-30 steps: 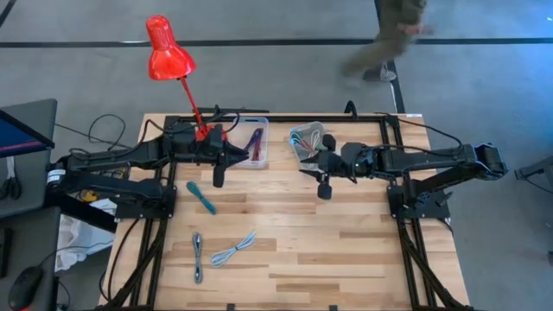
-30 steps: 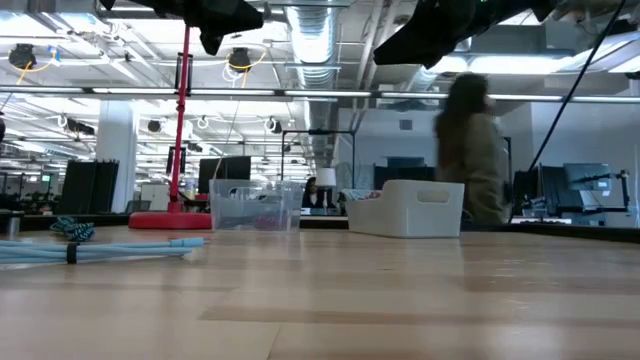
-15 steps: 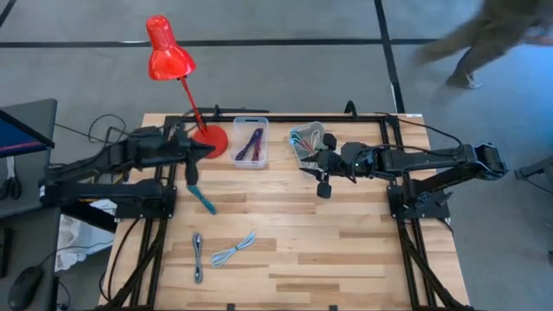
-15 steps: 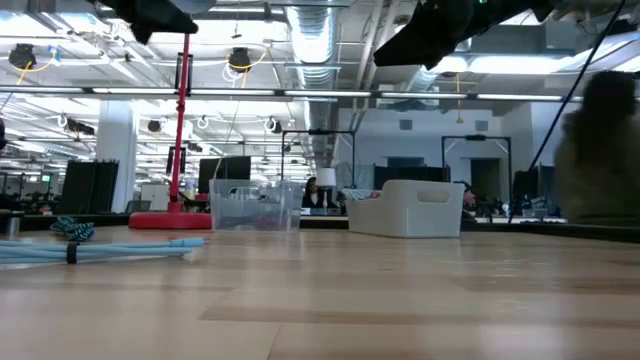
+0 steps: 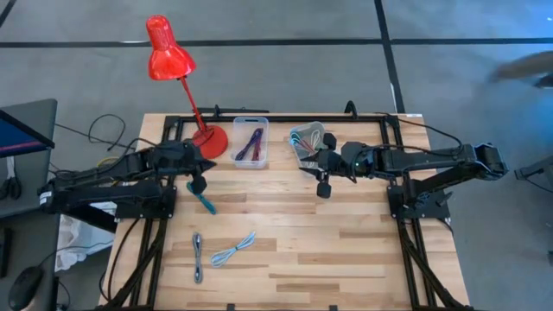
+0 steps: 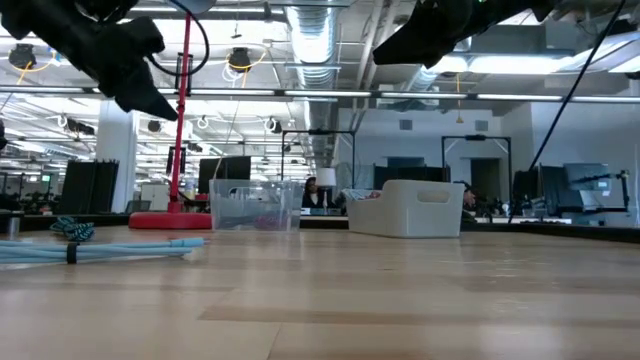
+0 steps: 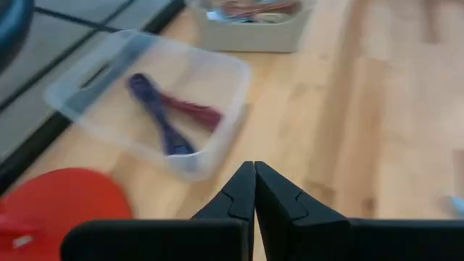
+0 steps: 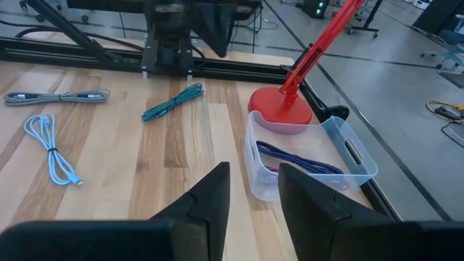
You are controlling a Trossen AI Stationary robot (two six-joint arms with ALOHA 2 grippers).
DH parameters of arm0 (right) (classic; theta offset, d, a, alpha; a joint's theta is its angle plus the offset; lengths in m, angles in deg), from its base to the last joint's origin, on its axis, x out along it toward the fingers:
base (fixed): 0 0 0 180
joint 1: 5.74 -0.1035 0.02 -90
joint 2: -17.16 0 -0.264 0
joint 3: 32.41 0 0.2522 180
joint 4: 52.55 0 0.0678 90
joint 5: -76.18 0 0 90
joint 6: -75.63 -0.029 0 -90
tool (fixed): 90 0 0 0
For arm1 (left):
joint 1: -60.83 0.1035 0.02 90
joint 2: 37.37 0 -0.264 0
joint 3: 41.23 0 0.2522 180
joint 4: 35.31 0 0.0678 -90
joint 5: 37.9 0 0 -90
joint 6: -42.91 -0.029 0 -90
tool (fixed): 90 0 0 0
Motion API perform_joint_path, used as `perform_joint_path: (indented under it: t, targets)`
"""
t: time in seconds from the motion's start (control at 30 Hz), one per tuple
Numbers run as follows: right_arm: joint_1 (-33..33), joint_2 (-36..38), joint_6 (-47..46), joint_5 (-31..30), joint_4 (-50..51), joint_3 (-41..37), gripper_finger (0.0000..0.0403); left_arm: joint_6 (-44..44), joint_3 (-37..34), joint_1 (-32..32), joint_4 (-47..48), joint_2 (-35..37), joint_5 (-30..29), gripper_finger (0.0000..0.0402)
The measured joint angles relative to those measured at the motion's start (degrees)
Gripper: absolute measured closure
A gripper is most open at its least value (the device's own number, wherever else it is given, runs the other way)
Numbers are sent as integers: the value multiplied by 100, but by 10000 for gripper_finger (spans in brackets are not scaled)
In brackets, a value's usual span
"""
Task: Pick & Place USB Port
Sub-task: Put the blue patterned USB cable into the transparent bin
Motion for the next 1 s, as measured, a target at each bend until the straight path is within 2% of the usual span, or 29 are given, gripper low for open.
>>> perform_joint_path:
  t: [0.13, 0.3, 0.7, 0.83, 1.0]
  targets:
    - [0, 0, -1, 1, 0, 0, 292, 127, 0, -2, 27, -20, 352, 395]
    - [0, 0, -3, 1, 2, 0, 292, 135, 0, -2, 40, -215, 381, 390]
    - [0, 0, -1, 1, 187, 0, 292, 252, 0, -6, 53, -1503, 770, 394]
    - [0, 0, -9, 1, 348, -2, 292, 129, 0, -8, 38, -1606, 1222, 396]
    - [0, 0, -10, 1, 400, -2, 292, 101, 0, -6, 38, -1604, 1280, 393]
